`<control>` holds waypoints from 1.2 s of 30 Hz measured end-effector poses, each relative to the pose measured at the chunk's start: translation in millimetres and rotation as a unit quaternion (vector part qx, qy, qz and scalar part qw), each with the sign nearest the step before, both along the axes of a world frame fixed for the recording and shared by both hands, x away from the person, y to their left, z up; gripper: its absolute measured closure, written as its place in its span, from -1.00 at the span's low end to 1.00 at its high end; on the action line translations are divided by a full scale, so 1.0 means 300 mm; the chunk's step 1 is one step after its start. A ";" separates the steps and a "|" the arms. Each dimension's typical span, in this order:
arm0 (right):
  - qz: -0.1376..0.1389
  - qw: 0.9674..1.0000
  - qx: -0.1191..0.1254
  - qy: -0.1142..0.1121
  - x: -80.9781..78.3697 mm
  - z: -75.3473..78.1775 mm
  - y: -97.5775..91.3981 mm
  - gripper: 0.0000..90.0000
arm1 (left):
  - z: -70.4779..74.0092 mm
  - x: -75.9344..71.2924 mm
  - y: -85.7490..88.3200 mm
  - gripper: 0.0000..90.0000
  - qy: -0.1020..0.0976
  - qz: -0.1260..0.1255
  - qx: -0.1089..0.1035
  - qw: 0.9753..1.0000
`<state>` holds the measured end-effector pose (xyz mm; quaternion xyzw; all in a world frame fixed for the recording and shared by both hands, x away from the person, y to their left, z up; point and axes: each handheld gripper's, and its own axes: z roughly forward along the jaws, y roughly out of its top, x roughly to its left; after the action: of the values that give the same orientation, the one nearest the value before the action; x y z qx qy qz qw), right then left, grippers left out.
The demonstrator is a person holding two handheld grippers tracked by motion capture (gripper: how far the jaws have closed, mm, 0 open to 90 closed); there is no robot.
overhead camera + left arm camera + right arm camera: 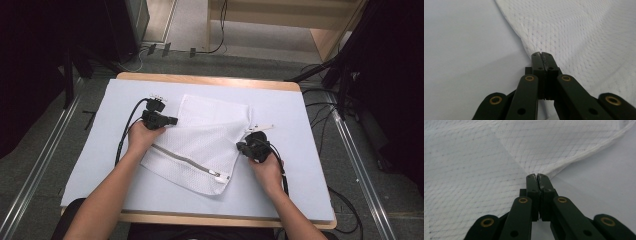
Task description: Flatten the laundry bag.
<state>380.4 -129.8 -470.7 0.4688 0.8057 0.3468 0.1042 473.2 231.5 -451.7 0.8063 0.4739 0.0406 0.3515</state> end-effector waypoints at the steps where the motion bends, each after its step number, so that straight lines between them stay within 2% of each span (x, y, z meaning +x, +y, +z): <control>1: 0.005 1.000 -0.003 0.000 0.003 0.002 0.000 1.00 | 0.004 0.000 0.007 1.00 0.000 0.004 -0.005 1.000; 6: 0.009 1.000 0.004 0.017 0.017 0.008 -0.012 1.00 | 0.022 0.002 0.050 1.00 -0.002 0.015 -0.016 1.000; 10: 0.008 1.000 0.006 0.016 0.029 0.015 -0.032 1.00 | 0.029 0.002 0.070 1.00 -0.002 0.021 -0.024 0.999; 15: 0.001 1.000 0.015 0.023 0.055 0.021 -0.065 1.00 | 0.031 0.001 0.083 1.00 0.006 0.023 -0.024 0.999; 18: -0.001 1.000 0.018 0.025 0.074 0.020 -0.075 1.00 | 0.034 -0.003 0.083 1.00 0.005 0.021 -0.021 1.000; 20: 0.002 0.999 0.024 0.025 0.087 0.018 -0.080 1.00 | 0.036 -0.003 0.082 1.00 -0.002 0.026 -0.022 0.999; 24: 0.003 0.999 0.033 0.016 0.084 0.023 -0.074 0.92 | 0.022 0.010 0.080 1.00 -0.013 0.034 -0.019 0.999; 28: 0.010 0.999 0.039 -0.007 0.063 0.051 -0.063 0.77 | 0.008 0.020 0.079 0.99 -0.006 0.040 -0.025 0.999; 31: 0.018 0.999 0.046 -0.016 0.046 0.071 -0.057 0.73 | 0.029 0.009 0.076 0.84 -0.009 0.031 -0.027 0.999; 34: 0.020 0.999 0.041 -0.018 0.031 0.070 -0.054 0.72 | 0.063 -0.017 0.066 0.66 -0.019 0.016 -0.010 1.000; 36: 0.017 0.999 0.037 -0.017 0.031 0.066 -0.061 0.68 | 0.085 -0.037 0.061 0.59 -0.023 0.005 -0.013 1.000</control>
<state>389.7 -148.1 -451.0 0.4528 0.7981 0.3861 0.0948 462.1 249.8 -426.2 0.7982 0.4702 0.0549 0.3724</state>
